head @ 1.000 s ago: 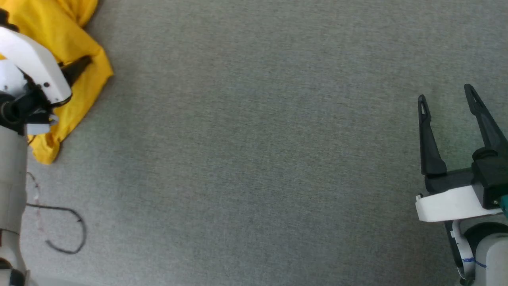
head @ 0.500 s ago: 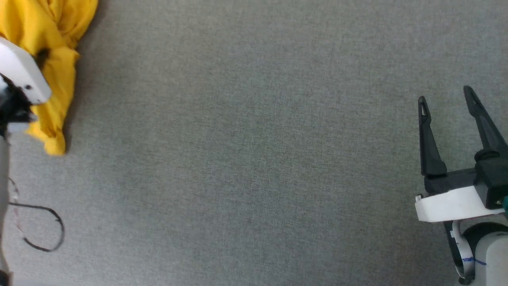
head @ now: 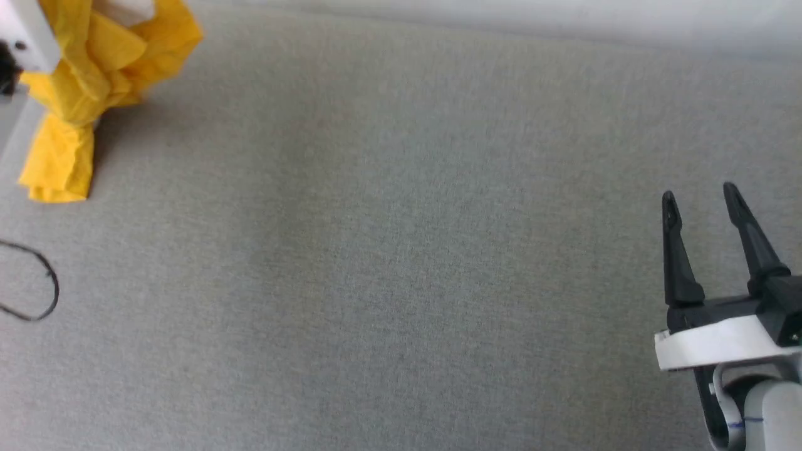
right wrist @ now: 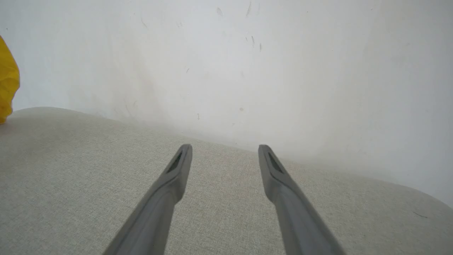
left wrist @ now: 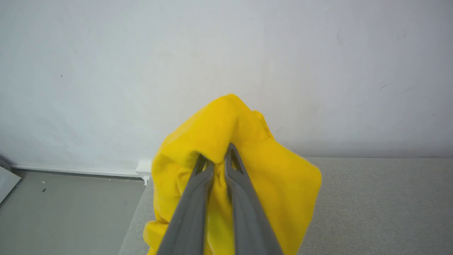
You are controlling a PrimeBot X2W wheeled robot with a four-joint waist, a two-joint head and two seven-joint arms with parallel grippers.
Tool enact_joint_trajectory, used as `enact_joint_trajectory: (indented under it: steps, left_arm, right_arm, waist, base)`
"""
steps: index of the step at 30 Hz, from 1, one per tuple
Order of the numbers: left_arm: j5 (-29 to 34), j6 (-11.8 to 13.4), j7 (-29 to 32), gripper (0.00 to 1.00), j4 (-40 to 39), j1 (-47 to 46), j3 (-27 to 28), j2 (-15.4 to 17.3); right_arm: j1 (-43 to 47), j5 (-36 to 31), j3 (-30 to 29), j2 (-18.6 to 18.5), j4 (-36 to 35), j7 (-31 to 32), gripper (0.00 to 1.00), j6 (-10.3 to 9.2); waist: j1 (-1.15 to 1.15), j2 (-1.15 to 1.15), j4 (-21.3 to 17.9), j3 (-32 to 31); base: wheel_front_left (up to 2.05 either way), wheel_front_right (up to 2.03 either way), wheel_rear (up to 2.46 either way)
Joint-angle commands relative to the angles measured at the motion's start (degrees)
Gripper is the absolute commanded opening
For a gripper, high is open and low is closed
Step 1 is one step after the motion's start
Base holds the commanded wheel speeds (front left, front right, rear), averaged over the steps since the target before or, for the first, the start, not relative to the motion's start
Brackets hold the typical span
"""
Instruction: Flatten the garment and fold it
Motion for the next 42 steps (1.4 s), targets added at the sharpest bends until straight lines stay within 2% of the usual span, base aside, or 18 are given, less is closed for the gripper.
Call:
enact_joint_trajectory:
  steps: [1,12,18,25,30,36,42]
  left_arm:
    - [0.2,-0.4,0.5,0.0,-1.9,-1.9,-1.1,-0.2]
    - [-3.2,-0.4,5.6,0.0,-13.1,-5.6,-4.7,-4.6]
    - [-4.5,0.5,8.1,0.0,-20.4,-3.9,-7.4,-9.1]
    - [-5.9,4.1,10.0,0.0,-28.0,1.5,-10.6,-14.4]
    - [-7.4,7.3,9.7,0.0,-31.8,8.8,-13.0,-18.4]
    - [-6.7,10.0,5.2,0.0,-30.5,20.6,-17.5,-22.1]
    - [-4.9,12.5,-1.0,0.0,-20.1,31.1,-21.5,-24.9]
  right_arm:
    - [1.0,1.2,-0.3,0.0,1.1,-1.2,1.0,-0.04]
    - [4.8,4.5,-3.0,0.0,4.5,-4.1,1.0,-0.04]
    - [5.6,5.0,-3.8,0.0,4.7,-4.5,1.0,-0.04]
    - [5.3,5.2,-4.1,0.0,3.8,-4.3,1.0,-0.04]
    - [4.9,5.4,-3.9,0.0,3.8,-4.3,1.0,-0.04]
    - [4.5,5.8,-3.5,0.0,4.4,-4.5,1.0,-0.04]
    - [4.0,5.9,-2.7,0.0,5.1,-4.7,1.0,-0.04]
  waist:
    - [0.01,0.0,-0.7,-7.5]
    - [0.01,0.0,-3.8,-15.2]
    - [0.01,0.0,-6.6,-16.5]
    - [0.01,0.0,-9.8,-14.5]
    - [0.01,0.0,-11.8,-12.9]
    - [0.01,0.0,-13.8,-11.7]
    - [0.01,0.0,-15.7,-11.2]
  base:
    - [0.0,0.0,0.0]
    - [0.0,0.0,0.0]
    - [0.0,0.0,0.0]
    - [0.0,0.0,0.0]
    - [0.0,0.0,0.0]
    - [0.0,0.0,0.0]
    - [0.0,0.0,0.0]
